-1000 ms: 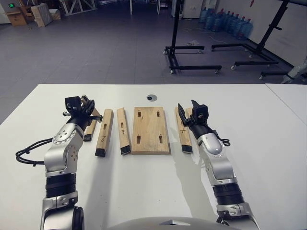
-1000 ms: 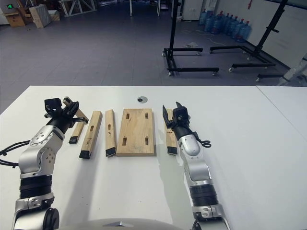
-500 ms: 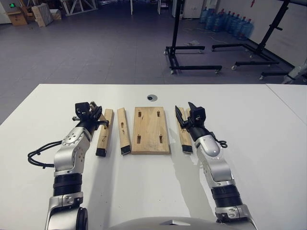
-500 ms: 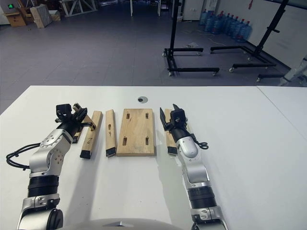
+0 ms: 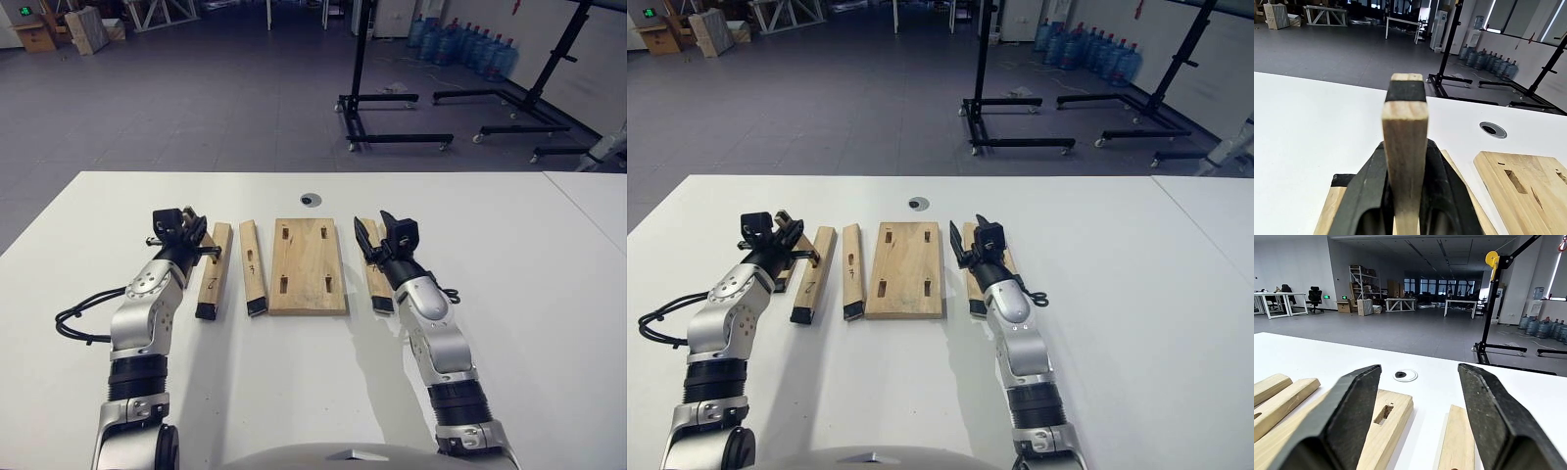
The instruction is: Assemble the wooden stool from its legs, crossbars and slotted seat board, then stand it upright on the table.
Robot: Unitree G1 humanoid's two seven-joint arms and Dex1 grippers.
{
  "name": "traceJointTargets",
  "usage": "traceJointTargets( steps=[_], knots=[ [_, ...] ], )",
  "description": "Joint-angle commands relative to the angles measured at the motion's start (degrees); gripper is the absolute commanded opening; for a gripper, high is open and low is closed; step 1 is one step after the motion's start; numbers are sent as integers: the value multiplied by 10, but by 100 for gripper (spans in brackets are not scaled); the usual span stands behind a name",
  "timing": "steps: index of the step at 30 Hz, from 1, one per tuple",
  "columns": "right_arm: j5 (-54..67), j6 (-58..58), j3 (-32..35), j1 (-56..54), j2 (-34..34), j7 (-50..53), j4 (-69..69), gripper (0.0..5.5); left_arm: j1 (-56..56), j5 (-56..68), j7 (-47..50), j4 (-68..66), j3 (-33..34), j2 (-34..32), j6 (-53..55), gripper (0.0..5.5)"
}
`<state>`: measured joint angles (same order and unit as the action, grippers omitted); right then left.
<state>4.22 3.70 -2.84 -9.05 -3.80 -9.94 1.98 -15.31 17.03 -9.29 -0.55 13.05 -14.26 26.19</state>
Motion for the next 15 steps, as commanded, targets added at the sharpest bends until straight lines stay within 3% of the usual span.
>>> traceJointTargets(
  steps=[1,15],
  knots=[
    [0,13,-1,-5,-4,-3,10,288,17,-12,-1,1,-9,-2,-2,38],
    [-3,32,-1,-10,-13,-13,29,288,32,-47,6,-16,-34,-6,2,38]
  ],
)
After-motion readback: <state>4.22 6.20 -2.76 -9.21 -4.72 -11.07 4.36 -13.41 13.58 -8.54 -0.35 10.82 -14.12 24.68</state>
